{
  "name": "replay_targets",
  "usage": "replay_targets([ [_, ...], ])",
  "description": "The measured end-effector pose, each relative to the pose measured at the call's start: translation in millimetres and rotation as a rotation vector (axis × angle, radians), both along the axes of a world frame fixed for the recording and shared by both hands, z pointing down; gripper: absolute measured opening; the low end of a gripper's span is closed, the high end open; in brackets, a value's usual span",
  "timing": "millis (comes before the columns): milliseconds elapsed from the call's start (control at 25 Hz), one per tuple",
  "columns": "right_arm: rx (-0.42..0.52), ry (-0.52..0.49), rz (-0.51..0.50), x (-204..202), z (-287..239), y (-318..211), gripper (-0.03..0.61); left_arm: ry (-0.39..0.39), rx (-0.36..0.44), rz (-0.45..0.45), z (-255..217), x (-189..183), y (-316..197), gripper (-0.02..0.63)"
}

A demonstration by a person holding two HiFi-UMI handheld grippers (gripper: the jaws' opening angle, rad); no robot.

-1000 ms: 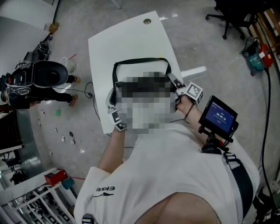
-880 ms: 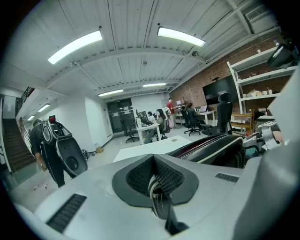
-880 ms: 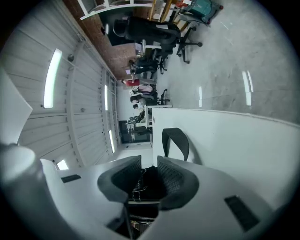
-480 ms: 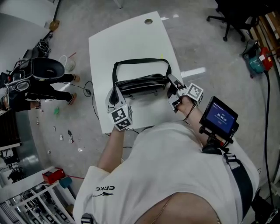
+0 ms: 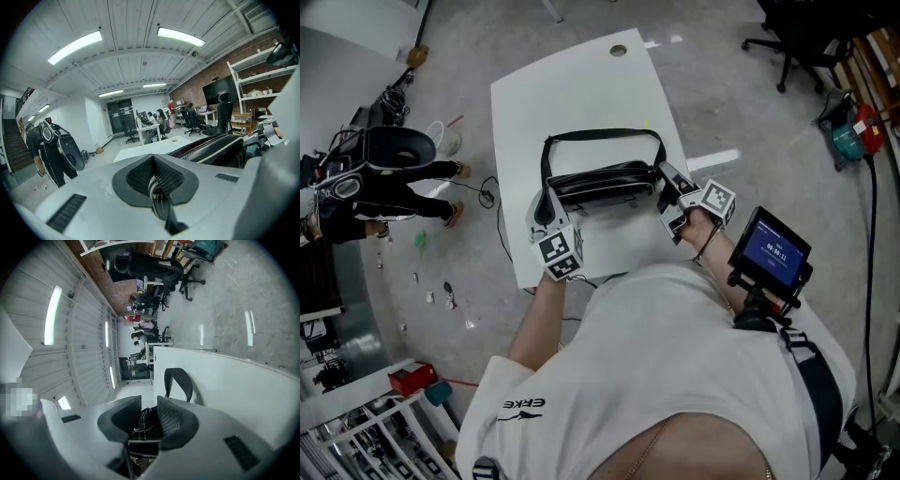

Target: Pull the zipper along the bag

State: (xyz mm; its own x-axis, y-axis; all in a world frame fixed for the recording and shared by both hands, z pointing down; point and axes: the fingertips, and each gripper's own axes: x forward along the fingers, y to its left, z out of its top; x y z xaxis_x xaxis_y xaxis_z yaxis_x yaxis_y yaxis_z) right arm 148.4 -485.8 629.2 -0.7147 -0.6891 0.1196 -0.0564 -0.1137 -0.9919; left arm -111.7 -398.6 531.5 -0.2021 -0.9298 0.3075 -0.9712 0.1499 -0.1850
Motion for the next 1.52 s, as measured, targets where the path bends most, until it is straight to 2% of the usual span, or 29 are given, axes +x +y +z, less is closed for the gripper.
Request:
replay_targets([
  [280, -0.007, -0.049, -0.010, -6.4, -8.3, 4.5, 0.101, -0.002, 0.004, -0.004, 1.6, -1.6, -1.0, 0.005],
  [640, 0.060, -0.076, -0.009, -8.7, -29.5, 3.2, 0.097, -0.001, 0.015, -0.010, 0.7, -2.7, -3.0, 0.005],
  [800, 0.074, -0.052, -0.008, -7.3, -31.3, -0.2, 0.083, -0.002, 0.014, -0.008, 1.9, -1.5, -2.0, 0.005],
  [960, 0.071, -0.046, -0.007, -3.8, -30.3, -4.2, 0.029, -0.004, 0.013, -0.007, 2.0, 0.0, -1.5, 0.005],
  [1360, 0.135, -0.067, -0.074, -15.2, -44.7, -1.7, 0.029, -0.011, 0.017, -0.004, 2.8, 0.5, -0.6, 0.005],
  [1520, 0.165, -0.037, -0.116, -19.5, -46.3, 0.2, 0.029, -0.013, 0.015, -0.002, 3.0, 0.2, 0.1, 0.005],
])
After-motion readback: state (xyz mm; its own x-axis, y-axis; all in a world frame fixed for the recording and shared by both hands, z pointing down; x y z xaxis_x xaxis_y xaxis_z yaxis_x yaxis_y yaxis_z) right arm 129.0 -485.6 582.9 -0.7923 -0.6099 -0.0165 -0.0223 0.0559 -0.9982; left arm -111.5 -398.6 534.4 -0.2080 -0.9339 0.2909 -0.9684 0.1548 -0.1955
